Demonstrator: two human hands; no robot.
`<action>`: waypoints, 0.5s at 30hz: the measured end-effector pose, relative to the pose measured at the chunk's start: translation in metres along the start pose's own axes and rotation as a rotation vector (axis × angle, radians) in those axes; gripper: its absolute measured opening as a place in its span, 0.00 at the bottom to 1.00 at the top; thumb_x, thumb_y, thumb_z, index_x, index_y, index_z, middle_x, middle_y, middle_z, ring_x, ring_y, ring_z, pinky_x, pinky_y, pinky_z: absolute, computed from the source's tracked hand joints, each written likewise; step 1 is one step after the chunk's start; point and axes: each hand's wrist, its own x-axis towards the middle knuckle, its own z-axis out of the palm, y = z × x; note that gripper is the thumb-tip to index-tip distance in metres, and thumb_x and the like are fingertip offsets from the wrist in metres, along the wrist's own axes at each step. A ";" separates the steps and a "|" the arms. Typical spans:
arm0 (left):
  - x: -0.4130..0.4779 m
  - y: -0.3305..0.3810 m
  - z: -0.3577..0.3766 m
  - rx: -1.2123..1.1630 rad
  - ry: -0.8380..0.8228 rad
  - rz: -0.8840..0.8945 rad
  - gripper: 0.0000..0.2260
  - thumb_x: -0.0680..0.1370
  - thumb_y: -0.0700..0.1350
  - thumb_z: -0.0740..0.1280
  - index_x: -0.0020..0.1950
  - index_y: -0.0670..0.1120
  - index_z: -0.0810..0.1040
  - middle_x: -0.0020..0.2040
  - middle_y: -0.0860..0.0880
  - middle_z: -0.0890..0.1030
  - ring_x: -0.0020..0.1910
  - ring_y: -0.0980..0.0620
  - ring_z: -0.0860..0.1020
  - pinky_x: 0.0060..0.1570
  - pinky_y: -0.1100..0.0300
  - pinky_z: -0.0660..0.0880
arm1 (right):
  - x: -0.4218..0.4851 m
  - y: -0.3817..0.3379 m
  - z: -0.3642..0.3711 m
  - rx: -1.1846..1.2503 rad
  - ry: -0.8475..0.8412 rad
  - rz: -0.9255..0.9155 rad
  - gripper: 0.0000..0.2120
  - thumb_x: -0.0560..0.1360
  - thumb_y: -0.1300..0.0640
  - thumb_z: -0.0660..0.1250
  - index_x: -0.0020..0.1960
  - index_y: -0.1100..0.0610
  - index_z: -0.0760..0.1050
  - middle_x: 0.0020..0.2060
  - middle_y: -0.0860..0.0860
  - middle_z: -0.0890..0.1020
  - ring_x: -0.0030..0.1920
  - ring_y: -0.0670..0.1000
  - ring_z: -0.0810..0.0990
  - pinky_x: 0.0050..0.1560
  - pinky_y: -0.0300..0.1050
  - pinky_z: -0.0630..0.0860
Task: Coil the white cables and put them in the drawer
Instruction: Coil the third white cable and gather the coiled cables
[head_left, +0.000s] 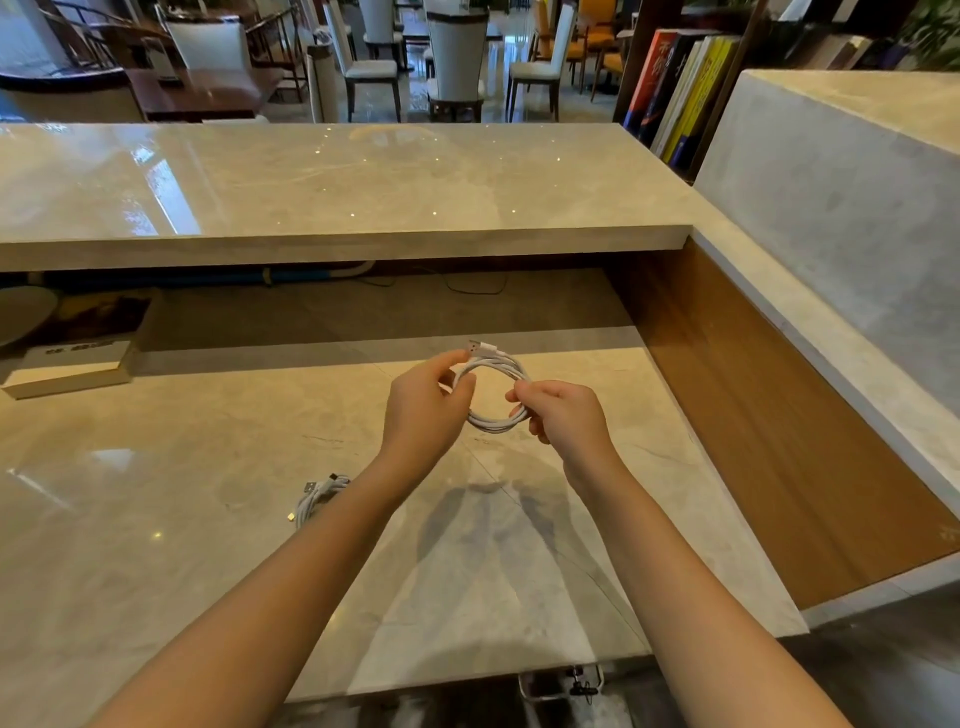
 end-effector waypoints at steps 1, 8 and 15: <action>-0.002 -0.001 0.001 0.029 0.057 0.088 0.12 0.79 0.44 0.63 0.60 0.48 0.79 0.43 0.54 0.79 0.41 0.54 0.79 0.41 0.61 0.78 | 0.001 0.001 0.001 -0.023 0.017 -0.014 0.11 0.76 0.55 0.64 0.44 0.61 0.82 0.32 0.50 0.78 0.32 0.48 0.72 0.33 0.39 0.69; -0.009 -0.006 0.012 -0.199 0.318 0.149 0.07 0.80 0.44 0.61 0.51 0.46 0.78 0.39 0.59 0.78 0.38 0.61 0.79 0.35 0.70 0.76 | 0.010 0.000 0.006 -0.019 0.087 0.060 0.08 0.75 0.57 0.66 0.53 0.59 0.74 0.42 0.56 0.81 0.30 0.47 0.75 0.28 0.38 0.69; -0.003 0.002 -0.001 -0.671 0.110 -0.117 0.06 0.80 0.44 0.60 0.51 0.46 0.76 0.36 0.53 0.78 0.36 0.60 0.77 0.43 0.65 0.76 | 0.013 0.006 0.006 -0.117 0.130 0.002 0.06 0.75 0.56 0.66 0.50 0.57 0.75 0.43 0.55 0.82 0.30 0.47 0.77 0.30 0.40 0.72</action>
